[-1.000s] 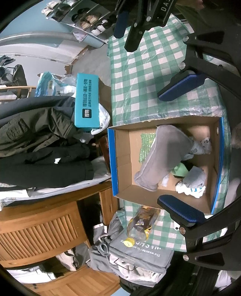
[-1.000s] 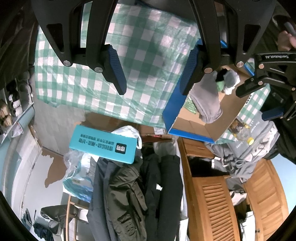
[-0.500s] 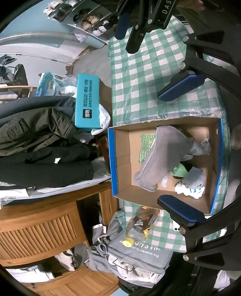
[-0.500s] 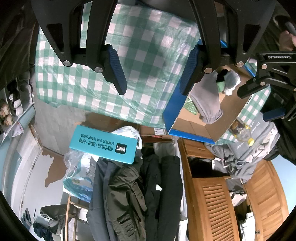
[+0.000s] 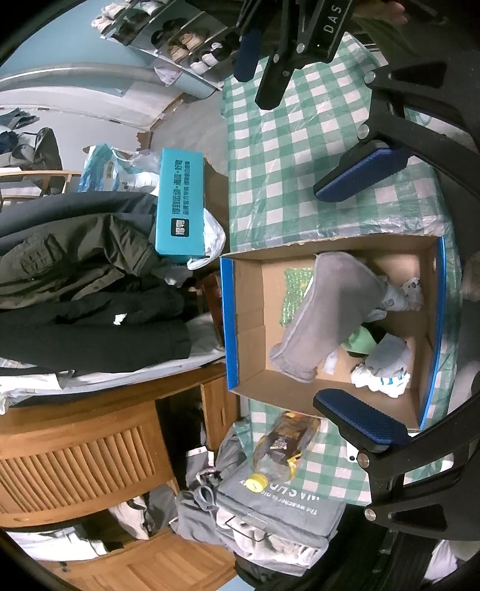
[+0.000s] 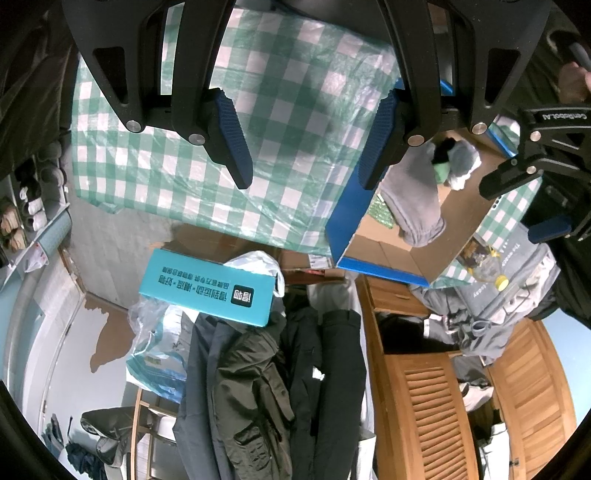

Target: Organize soft objects

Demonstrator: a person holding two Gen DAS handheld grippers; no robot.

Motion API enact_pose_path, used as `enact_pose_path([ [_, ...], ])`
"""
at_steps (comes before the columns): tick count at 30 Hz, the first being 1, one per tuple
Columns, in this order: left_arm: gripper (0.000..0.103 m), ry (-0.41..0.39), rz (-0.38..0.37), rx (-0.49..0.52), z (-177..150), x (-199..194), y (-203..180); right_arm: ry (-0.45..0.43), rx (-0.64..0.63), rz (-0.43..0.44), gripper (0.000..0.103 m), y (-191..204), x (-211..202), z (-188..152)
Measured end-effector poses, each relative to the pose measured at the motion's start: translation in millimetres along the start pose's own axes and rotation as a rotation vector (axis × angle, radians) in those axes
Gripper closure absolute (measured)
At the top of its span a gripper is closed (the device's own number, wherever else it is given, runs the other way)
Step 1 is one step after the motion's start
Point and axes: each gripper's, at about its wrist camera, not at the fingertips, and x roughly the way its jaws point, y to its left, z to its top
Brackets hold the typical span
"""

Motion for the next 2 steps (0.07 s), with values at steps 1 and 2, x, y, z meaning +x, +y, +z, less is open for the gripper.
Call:
enact_pose_path([
  [1, 0.001, 0.001, -0.001, 0.004, 0.5, 0.0, -0.3, 0.000, 0.000, 0.000, 0.045, 0.1, -0.1, 0.1],
  [2, 0.001, 0.006, -0.003, 0.009, 0.9, 0.3, -1.3, -0.001, 0.000, 0.000, 0.045, 0.1, -0.2, 0.1],
])
